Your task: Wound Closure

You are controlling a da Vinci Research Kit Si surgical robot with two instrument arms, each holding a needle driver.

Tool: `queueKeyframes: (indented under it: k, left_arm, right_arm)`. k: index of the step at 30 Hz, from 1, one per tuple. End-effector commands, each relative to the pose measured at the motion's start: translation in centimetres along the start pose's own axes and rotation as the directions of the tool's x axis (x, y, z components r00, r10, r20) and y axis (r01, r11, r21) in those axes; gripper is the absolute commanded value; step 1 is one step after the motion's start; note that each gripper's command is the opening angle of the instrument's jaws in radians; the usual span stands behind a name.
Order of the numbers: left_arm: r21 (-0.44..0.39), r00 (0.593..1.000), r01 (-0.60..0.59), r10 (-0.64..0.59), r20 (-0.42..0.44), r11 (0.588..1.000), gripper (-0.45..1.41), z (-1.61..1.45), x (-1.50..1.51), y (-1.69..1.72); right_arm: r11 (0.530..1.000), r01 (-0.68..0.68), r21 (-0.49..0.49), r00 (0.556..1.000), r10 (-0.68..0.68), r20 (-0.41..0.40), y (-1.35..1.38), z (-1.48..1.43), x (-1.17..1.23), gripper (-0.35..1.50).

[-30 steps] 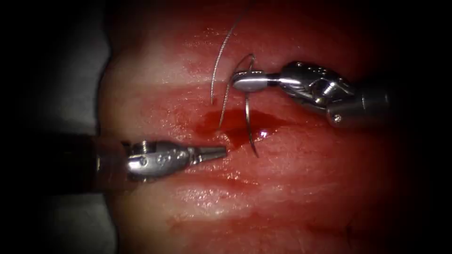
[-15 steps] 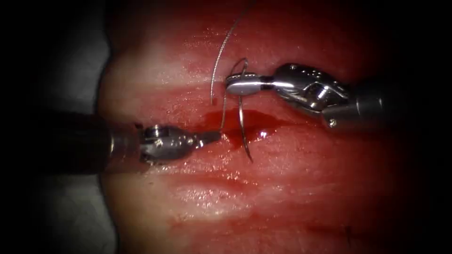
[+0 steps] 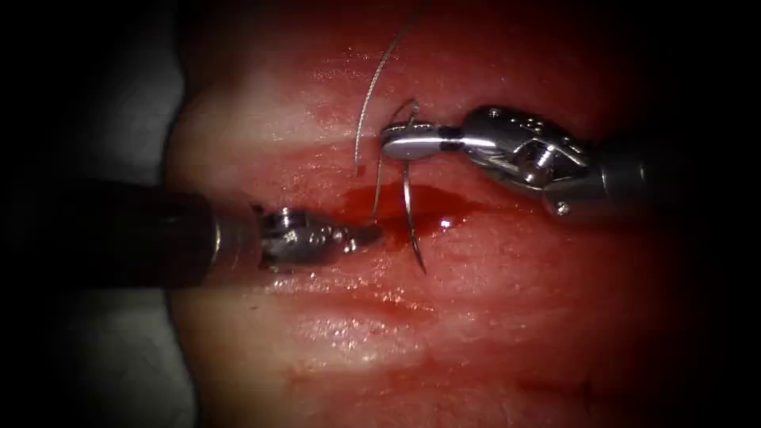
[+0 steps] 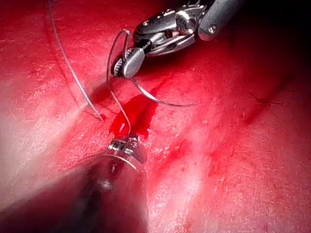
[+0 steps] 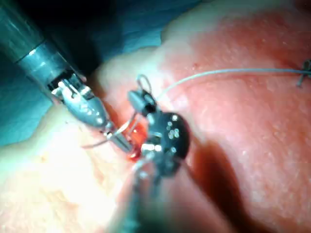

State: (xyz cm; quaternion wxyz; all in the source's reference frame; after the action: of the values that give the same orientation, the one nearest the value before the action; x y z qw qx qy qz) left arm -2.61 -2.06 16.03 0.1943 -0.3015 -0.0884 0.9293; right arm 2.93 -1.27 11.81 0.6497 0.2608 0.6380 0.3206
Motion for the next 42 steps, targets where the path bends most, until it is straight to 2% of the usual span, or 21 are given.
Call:
queueKeyframes:
  k: [1,10,23,27,29,32,33,34,35,37,42]
  left_arm:
    - [-0.003,1.000,0.003,-0.003,0.002,1.000,0.07,0.09,-0.03,0.07]
    - [0.046,0.999,-0.029,0.028,0.021,0.999,0.07,0.13,-0.07,-0.11]
    - [0.100,0.966,-0.146,0.119,0.231,0.984,0.00,0.21,-0.14,-0.33]
    - [0.064,0.932,-0.171,0.140,0.335,0.983,0.00,0.28,-0.22,-0.31]
    - [0.041,0.923,-0.184,0.159,0.350,0.982,0.00,0.29,-0.23,-0.30]
    - [-0.035,0.927,-0.172,0.174,0.333,0.984,0.07,0.30,-0.24,-0.26]
    - [-0.116,0.938,-0.147,0.175,0.299,0.982,0.17,0.28,-0.25,-0.19]
    - [-0.116,0.938,-0.147,0.175,0.299,0.982,0.17,0.28,-0.25,-0.19]
    - [-0.151,0.943,-0.137,0.176,0.282,0.979,0.19,0.27,-0.25,-0.15]
    - [-0.253,0.955,-0.119,0.180,0.234,0.960,0.37,0.19,-0.21,0.01]
    - [-0.276,0.965,-0.131,0.186,0.185,0.952,0.37,0.02,-0.05,0.04]
  right_arm:
    - [1.000,-0.002,0.002,1.000,0.002,0.001,-0.01,0.05,-0.09,-0.35]
    - [1.000,0.023,0.000,1.000,-0.023,0.001,-0.01,0.06,-0.10,-0.35]
    - [0.999,0.049,-0.004,0.999,-0.049,-0.001,-0.01,0.11,-0.13,-0.35]
    - [0.999,0.050,-0.001,0.999,-0.050,-0.001,-0.02,0.12,-0.14,-0.35]
    - [0.999,0.051,-0.001,0.999,-0.051,-0.001,-0.02,0.12,-0.15,-0.35]
    - [0.999,0.051,-0.002,0.999,-0.051,-0.001,-0.01,0.12,-0.15,-0.35]
    - [0.999,0.051,-0.002,0.999,-0.051,-0.001,-0.01,0.12,-0.15,-0.35]
    - [0.999,0.051,-0.002,0.999,-0.051,-0.001,-0.01,0.12,-0.15,-0.35]
    - [0.998,0.058,-0.003,0.998,-0.058,-0.001,0.00,0.12,-0.16,-0.35]
    - [0.994,0.106,0.001,0.994,-0.106,-0.002,0.04,0.16,-0.21,-0.35]
    - [0.979,0.201,-0.018,0.979,-0.202,-0.004,0.12,0.28,-0.31,-0.35]
